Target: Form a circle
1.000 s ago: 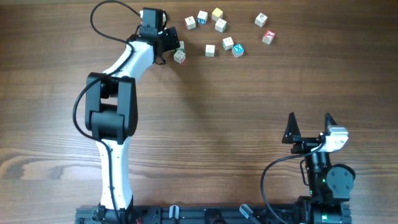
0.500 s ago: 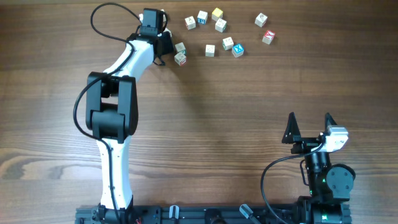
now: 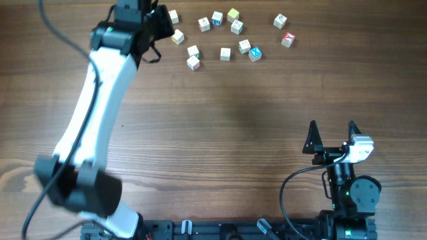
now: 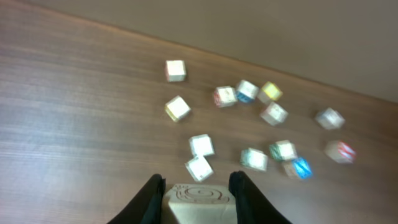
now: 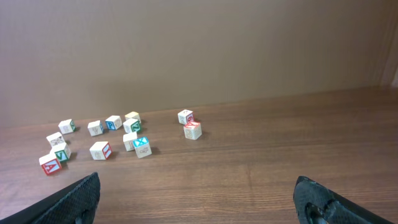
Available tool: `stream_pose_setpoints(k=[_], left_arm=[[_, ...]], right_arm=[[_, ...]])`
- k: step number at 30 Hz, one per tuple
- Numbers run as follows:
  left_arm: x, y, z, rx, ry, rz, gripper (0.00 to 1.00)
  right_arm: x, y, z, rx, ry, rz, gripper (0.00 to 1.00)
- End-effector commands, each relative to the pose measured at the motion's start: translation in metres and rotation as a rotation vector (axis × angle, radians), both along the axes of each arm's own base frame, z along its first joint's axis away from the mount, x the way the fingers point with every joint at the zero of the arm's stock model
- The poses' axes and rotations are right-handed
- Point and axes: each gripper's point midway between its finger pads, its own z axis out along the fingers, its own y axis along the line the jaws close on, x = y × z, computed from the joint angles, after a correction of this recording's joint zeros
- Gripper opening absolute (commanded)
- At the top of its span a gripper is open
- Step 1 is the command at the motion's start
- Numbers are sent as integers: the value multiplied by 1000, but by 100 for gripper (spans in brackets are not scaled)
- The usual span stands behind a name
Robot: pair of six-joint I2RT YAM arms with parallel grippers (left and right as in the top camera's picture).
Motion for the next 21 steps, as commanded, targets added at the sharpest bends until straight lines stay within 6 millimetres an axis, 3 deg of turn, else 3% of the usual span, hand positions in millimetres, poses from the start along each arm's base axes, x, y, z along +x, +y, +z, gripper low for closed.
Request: stream_pose_setpoints(k=[1,5,9,12,15,21], left_arm=[[-54,-29,44,-15,-22,-91,18],[-104,-67,34,20,83,-216,16],[-132,-103,0,54,210,-303,14],[-143,-118,-38,69,305,-284,13],[-152,-125,-89,70,415,-215,10],[-157,-151,-178,50,473,-165,11]], right_arm=[[0,-1,2,-18,-10,-6,100],[0,-1,2,-18,-9,-6,100],[0,-1,2,-18,-9,-6,100],[0,-1,2,-19,-10,-6,100],[0,-1,2,-18,-9,-6,100],[0,-1,2,-18,-9,-6,100]])
